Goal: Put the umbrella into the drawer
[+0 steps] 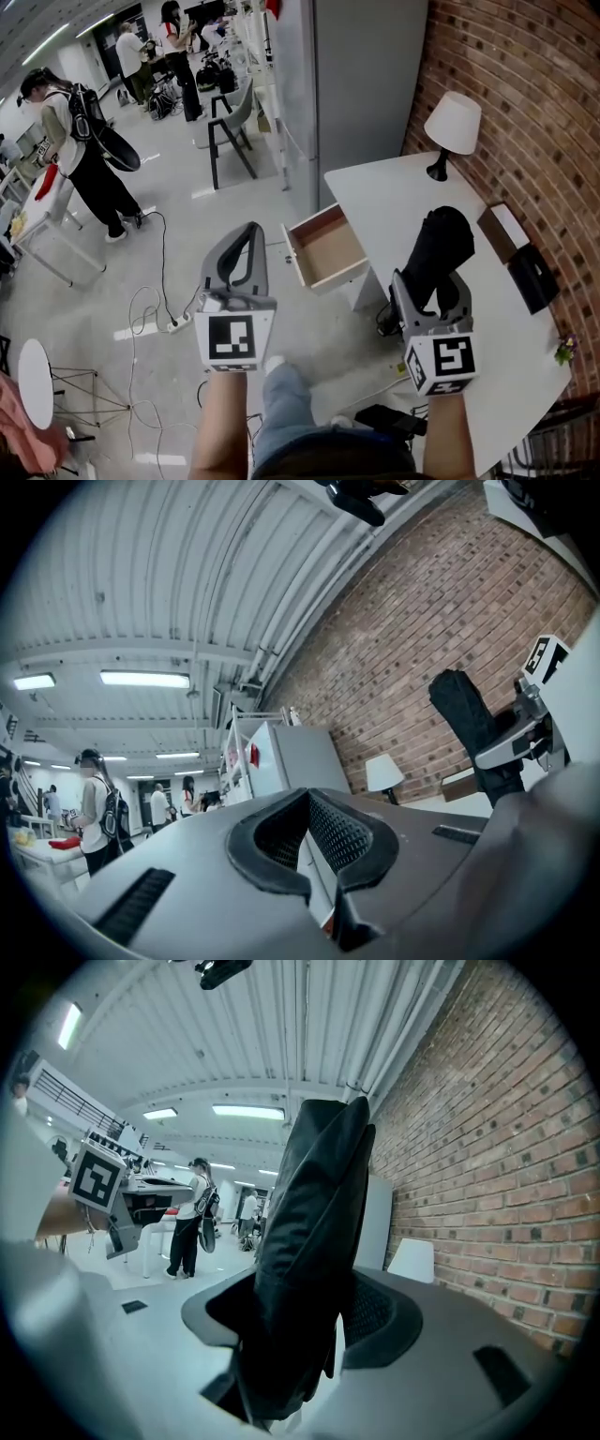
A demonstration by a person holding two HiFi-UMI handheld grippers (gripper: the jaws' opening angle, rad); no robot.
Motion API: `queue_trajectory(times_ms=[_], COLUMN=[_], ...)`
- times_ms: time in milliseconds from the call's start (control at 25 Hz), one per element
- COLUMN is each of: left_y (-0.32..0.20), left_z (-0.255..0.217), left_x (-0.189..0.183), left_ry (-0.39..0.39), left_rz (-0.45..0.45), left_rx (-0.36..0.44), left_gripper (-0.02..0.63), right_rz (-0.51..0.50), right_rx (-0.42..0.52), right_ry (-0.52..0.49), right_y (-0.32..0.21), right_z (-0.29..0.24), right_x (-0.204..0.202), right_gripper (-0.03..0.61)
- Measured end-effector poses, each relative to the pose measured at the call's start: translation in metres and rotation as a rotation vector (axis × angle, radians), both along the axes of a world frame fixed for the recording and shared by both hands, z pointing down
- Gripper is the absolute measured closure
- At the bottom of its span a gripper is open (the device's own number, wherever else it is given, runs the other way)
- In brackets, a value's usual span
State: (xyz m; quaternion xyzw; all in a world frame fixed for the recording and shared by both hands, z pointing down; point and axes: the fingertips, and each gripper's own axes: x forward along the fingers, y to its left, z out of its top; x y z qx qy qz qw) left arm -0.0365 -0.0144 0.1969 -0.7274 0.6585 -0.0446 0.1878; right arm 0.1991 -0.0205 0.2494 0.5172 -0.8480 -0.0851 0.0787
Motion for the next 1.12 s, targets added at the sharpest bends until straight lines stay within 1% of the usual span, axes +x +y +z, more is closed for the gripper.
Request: queue_trajectory(times_ms=[240,440,600,680,840,1120], left_y=[-0.057,-0.102,-0.14,-0.157,-0.188,-0.226], left_z=[0.006,0.014,0.021,0.026,0.032,0.057], left_x=[-0.044,-0.088,-0.121,-0.131,-0.146,-0.161], left_ry=[-0.039,-0.017,-0.009,-0.011,0.024,0.048], left_rz=[0.068,0.119,0.168,0.199,0.248,0.296], left_rx=[-0.028,-0.043,-0.071,-0.086,-0.086,-0.136], left_gripper=[0.611,0.612,0.612,0.612,0.612,0.612], right_rz=[0.038,0.063,0.11,0.133,0.171,0.218], right_rx=[-0.031,-0.065,-0.088,-0.097,-0.121,-0.147], right_ry=[0.024,0.043,0.046,0.047,0.054,0.077], right_y=[-0.04,-0.07,-0.095,-0.107,-0.127,-0.155], right_z=[0.006,0.016,0.021,0.024,0.03,0.044], right_x=[-0.05,-0.103,-0.141,-0.156,-0.18,-0.201], right_gripper=[0.33,0.33,0.33,0.33,0.33,0.33])
